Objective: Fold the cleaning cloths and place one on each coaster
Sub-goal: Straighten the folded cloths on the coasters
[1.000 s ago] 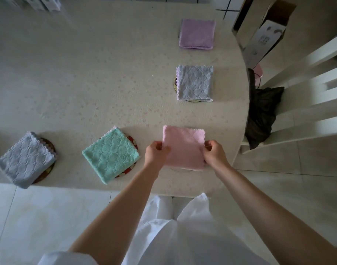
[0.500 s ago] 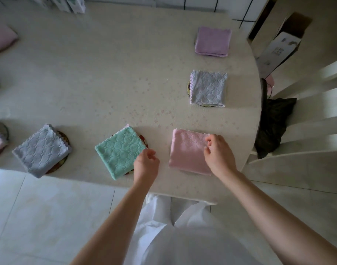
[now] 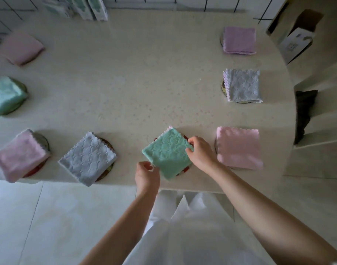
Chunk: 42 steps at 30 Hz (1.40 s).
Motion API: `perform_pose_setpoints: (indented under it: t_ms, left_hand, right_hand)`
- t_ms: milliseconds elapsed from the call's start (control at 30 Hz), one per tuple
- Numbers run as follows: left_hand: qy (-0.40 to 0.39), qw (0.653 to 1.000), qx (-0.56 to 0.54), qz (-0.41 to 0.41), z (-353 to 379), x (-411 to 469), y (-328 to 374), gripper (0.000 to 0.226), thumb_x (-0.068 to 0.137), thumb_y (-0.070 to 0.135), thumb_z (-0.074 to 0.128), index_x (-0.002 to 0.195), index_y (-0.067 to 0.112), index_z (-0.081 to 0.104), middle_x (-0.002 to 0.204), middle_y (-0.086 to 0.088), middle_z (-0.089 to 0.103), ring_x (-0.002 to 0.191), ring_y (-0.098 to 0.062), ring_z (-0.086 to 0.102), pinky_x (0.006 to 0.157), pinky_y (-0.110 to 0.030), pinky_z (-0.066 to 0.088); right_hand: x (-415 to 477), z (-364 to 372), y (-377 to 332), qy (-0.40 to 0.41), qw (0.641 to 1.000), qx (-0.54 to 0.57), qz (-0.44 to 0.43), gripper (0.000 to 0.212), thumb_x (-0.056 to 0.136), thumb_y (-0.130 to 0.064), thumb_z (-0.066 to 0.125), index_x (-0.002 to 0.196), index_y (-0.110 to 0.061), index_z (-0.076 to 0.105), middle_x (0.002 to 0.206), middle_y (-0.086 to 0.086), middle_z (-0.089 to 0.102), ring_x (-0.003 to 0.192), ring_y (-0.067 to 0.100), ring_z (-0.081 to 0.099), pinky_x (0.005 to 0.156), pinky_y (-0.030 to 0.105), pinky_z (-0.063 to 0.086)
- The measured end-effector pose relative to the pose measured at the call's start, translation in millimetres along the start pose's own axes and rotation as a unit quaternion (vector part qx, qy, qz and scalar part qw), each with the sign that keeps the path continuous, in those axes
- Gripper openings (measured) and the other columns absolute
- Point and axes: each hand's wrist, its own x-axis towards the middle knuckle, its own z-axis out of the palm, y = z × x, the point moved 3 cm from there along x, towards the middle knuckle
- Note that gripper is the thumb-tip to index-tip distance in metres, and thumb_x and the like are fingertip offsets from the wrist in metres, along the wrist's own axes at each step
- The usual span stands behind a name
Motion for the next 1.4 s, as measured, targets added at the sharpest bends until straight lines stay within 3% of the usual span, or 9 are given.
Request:
perform_pose_setpoints:
  t_ms: [100,200,400,567,767,900,1033,1200,1400]
  left_hand:
    - [-0.07,0.996,-0.034,-0.038,0.2,8.7,-5.5,0.009,0.076,0.011,0.059,0.079,0.019,0.057,0.082,-0.007,0.069,0.078,-0.026,0.063,0.071,-0.034,0.05]
    - [-0.121,0.992,-0.036,-0.031,0.8,10.5,-2.0,0.008,0.066,0.014,0.056,0.061,0.01,0.061,0.06,-0.006,0.061,0.058,-0.025,0.052,0.056,-0.028,0.039]
    - [-0.153,0.977,-0.093,-0.115,1.5,8.4,-2.5,0.011,0.069,0.014,0.057,0.062,0.009,0.064,0.058,-0.003,0.056,0.06,-0.023,0.053,0.062,-0.033,0.053]
    - [-0.156,0.968,-0.119,-0.156,-0.7,12.2,0.3,0.026,0.076,0.016,0.061,0.051,0.011,0.055,0.055,-0.005,0.051,0.05,-0.02,0.045,0.05,-0.021,0.036]
    - [-0.189,0.959,-0.14,-0.158,-0.9,15.2,7.4,0.011,0.082,0.011,0.063,0.072,0.006,0.061,0.055,-0.003,0.047,0.046,-0.015,0.041,0.042,-0.019,0.033]
    - [-0.171,0.97,-0.14,-0.102,-6.3,25.4,15.2,0.003,0.081,0.012,0.061,0.083,0.009,0.061,0.085,-0.011,0.065,0.077,-0.025,0.063,0.07,-0.035,0.055]
    - [-0.16,0.985,-0.067,0.008,-11.8,38.0,32.7,0.014,0.084,0.012,0.056,0.098,0.009,0.056,0.091,-0.004,0.058,0.078,-0.017,0.054,0.062,-0.028,0.046]
    - [-0.166,0.984,-0.014,0.067,-9.8,50.7,43.8,0.018,0.084,0.01,0.056,0.102,0.013,0.056,0.1,-0.003,0.064,0.092,-0.02,0.061,0.08,-0.037,0.055]
    - [-0.15,0.986,0.0,0.067,-9.8,50.8,37.1,0.016,0.086,0.014,0.056,0.102,0.015,0.055,0.101,-0.003,0.063,0.091,-0.02,0.059,0.077,-0.035,0.053]
  right_hand:
    - [6.0,10.6,-10.0,0.01,0.998,-0.031,0.052,0.036,0.09,-0.023,0.056,0.122,-0.007,0.052,0.121,0.011,0.056,0.107,0.028,0.056,0.088,0.034,0.044]
    - [12.4,8.9,-15.9,0.015,0.995,-0.043,0.091,0.03,0.088,-0.023,0.055,0.113,-0.005,0.058,0.11,0.014,0.062,0.1,0.03,0.059,0.08,0.034,0.046]
    - [19.8,2.5,-20.2,-0.028,0.986,-0.008,0.166,0.028,0.088,-0.036,0.057,0.099,-0.01,0.056,0.083,0.005,0.057,0.075,0.024,0.052,0.063,0.029,0.037]
    - [24.0,2.1,-23.8,-0.082,0.978,0.043,0.185,0.035,0.085,-0.037,0.061,0.064,-0.015,0.044,0.058,-0.001,0.043,0.053,0.015,0.041,0.048,0.028,0.027]
    - [15.6,3.6,-18.7,-0.068,0.975,0.103,0.187,0.015,0.088,-0.021,0.055,0.077,-0.012,0.05,0.064,0.0,0.043,0.056,0.015,0.039,0.05,0.028,0.026]
    - [-1.9,7.5,-12.4,-0.039,0.966,0.163,0.196,0.012,0.088,-0.02,0.058,0.093,-0.01,0.062,0.081,0.003,0.059,0.072,0.018,0.052,0.054,0.026,0.034]
    - [-20.9,18.1,-4.9,0.005,0.934,0.274,0.23,0.014,0.089,-0.02,0.059,0.102,-0.018,0.063,0.089,-0.002,0.065,0.08,0.016,0.061,0.066,0.029,0.05]
    - [-29.5,30.3,5.9,0.066,0.901,0.325,0.28,0.015,0.085,-0.016,0.062,0.099,-0.011,0.065,0.089,0.001,0.067,0.086,0.023,0.065,0.079,0.042,0.056]
    - [-25.6,26.8,5.6,0.051,0.925,0.273,0.258,0.019,0.084,-0.022,0.061,0.101,-0.014,0.064,0.094,0.001,0.067,0.087,0.021,0.064,0.078,0.04,0.055]
